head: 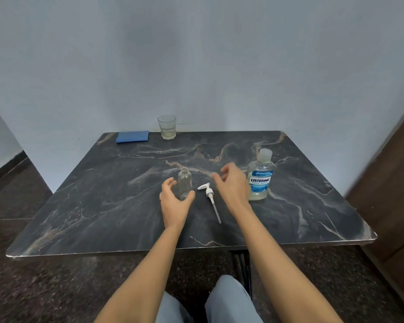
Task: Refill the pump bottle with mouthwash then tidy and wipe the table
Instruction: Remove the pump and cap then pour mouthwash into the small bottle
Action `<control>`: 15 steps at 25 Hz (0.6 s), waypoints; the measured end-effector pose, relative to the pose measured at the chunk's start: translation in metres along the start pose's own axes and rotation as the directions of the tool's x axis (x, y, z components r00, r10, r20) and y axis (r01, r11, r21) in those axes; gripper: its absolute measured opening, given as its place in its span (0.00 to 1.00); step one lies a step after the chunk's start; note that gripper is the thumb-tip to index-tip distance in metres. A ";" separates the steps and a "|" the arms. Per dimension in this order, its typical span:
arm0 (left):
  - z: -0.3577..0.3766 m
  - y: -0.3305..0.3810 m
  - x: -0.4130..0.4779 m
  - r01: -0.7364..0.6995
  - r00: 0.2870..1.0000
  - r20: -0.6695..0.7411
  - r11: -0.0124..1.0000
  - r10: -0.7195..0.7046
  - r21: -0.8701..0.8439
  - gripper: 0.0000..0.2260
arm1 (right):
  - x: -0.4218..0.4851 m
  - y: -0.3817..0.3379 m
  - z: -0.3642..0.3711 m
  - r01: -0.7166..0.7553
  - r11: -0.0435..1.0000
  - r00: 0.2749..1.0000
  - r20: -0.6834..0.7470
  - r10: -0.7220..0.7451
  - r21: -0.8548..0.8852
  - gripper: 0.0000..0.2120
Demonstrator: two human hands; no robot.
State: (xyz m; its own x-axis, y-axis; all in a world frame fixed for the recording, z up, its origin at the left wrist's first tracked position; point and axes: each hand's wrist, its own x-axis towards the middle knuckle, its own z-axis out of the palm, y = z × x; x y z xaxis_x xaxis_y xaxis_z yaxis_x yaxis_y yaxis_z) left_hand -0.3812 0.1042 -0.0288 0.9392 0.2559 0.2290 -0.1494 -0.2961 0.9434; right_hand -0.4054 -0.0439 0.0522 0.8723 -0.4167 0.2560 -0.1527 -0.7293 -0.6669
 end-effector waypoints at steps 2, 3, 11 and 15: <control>-0.003 0.006 -0.010 -0.090 0.973 -0.217 0.994 0.075 -0.060 0.26 | 0.000 -0.011 -0.039 0.104 0.993 0.972 -0.218 -0.088 0.061 0.11; -0.001 0.013 -0.018 -0.146 0.944 -0.305 0.988 0.125 -0.046 0.24 | 0.005 -0.012 -0.060 0.128 0.991 0.949 -0.295 -0.112 0.035 0.12; 0.087 0.085 -0.044 -0.099 0.910 0.403 0.995 0.102 -0.027 0.35 | 0.058 -0.005 -0.105 -0.072 0.793 0.995 -0.095 0.018 -0.606 0.38; 0.116 0.092 -0.035 0.085 0.879 0.475 0.993 -0.039 -0.076 0.48 | 0.079 -0.006 -0.095 -0.039 0.684 0.994 0.043 0.102 -0.728 0.27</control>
State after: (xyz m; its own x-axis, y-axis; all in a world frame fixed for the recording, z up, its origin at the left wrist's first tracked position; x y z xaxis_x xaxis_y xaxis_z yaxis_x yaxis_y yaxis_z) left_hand -0.3917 -0.0392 0.0223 0.9785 -0.2002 0.0506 -0.0918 -0.2022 0.9750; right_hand -0.3800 -0.1241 0.1432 0.8712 -0.4654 0.1561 -0.4767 -0.8780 0.0429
